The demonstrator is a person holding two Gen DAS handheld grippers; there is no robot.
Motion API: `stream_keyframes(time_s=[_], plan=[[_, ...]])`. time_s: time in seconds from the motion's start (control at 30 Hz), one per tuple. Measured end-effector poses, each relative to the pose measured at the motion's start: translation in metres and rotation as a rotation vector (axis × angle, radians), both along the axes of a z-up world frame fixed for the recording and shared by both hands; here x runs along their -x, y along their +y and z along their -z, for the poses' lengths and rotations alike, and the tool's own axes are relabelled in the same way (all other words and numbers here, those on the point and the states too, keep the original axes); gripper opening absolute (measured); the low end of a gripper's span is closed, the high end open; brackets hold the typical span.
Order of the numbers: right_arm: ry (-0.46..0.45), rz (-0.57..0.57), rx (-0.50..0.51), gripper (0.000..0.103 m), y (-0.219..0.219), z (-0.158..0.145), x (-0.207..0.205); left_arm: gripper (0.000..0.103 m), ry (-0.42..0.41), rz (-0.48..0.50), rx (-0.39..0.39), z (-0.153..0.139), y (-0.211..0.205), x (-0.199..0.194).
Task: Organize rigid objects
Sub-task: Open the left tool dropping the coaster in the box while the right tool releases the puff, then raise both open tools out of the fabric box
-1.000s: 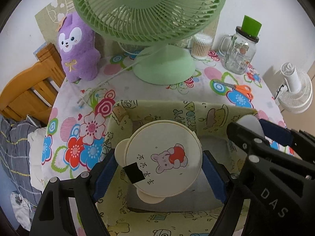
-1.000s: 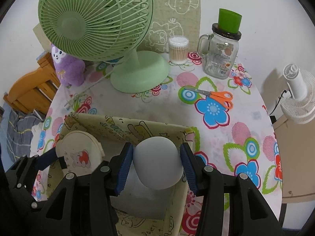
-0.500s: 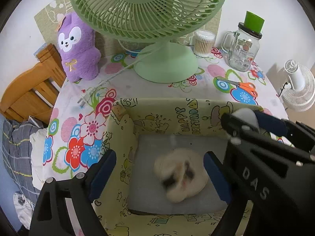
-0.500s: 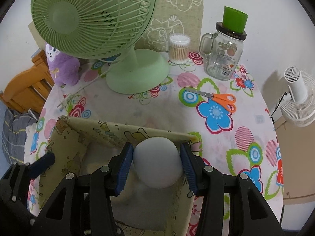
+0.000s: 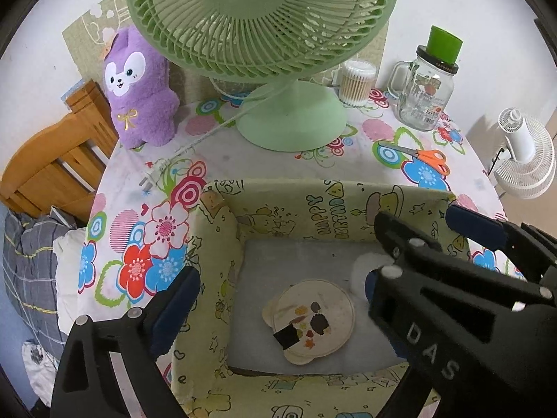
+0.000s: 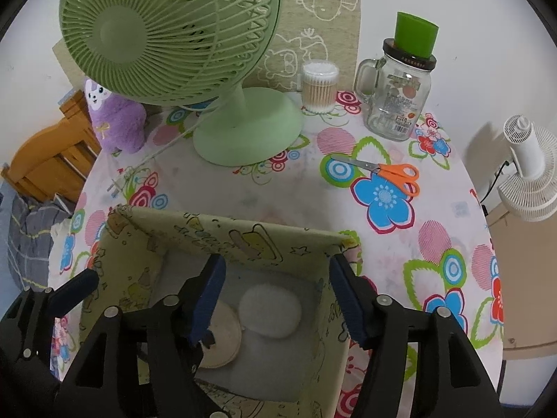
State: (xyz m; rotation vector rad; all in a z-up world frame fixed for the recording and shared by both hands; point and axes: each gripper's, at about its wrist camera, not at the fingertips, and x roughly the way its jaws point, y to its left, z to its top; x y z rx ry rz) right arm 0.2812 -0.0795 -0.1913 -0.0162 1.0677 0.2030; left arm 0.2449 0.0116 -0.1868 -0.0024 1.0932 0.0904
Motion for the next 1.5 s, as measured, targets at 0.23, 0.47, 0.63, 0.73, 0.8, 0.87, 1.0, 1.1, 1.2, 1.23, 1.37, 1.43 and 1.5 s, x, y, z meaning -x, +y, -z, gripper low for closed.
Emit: stream_keyframes(time_s=[0.23,0.47,0.63,0.73,0.8,0.87,1.0,1.1,1.2,1.23,1.37,1.43,1.5], plan=[[-0.023,0.012,-0.004,0.080,-0.003,-0.013,0.015,0.099,-0.028,0.003,0.001,-0.012,0.001,0.010],[-0.046,0.003,-0.010,0.081,-0.003,-0.027,0.030,0.101,-0.053,0.018,-0.002,-0.025,-0.002,0.023],[-0.055,0.005,-0.020,0.081,-0.005,-0.037,0.044,0.101,-0.061,0.028,-0.010,-0.032,-0.003,0.032],[-0.064,0.000,-0.020,0.081,-0.006,-0.042,0.052,0.101,-0.063,0.028,-0.002,-0.034,-0.002,0.038],[-0.065,-0.004,-0.032,0.081,-0.008,-0.045,0.058,0.101,-0.067,0.031,0.001,-0.037,-0.003,0.042],[-0.068,-0.002,-0.038,0.081,-0.009,-0.048,0.063,0.101,-0.070,0.035,0.002,-0.039,-0.003,0.046],[-0.081,-0.011,-0.034,0.081,-0.010,-0.057,0.073,0.101,-0.079,0.044,0.007,-0.045,-0.005,0.054],[-0.093,-0.012,-0.026,0.081,-0.010,-0.063,0.082,0.101,-0.087,0.049,0.005,-0.049,-0.006,0.062],[-0.102,-0.011,-0.012,0.081,-0.010,-0.067,0.089,0.101,-0.090,0.053,0.001,-0.052,-0.006,0.068],[-0.108,-0.016,-0.009,0.081,-0.010,-0.069,0.092,0.101,-0.092,0.055,-0.001,-0.053,-0.006,0.071],[-0.108,-0.027,-0.012,0.081,-0.010,-0.071,0.102,0.101,-0.092,0.064,0.006,-0.056,-0.006,0.081],[-0.102,-0.030,-0.020,0.081,-0.010,-0.072,0.107,0.101,-0.092,0.065,0.010,-0.057,-0.005,0.087],[-0.106,-0.031,-0.017,0.080,-0.010,-0.074,0.113,0.101,-0.092,0.066,0.010,-0.057,-0.005,0.092]])
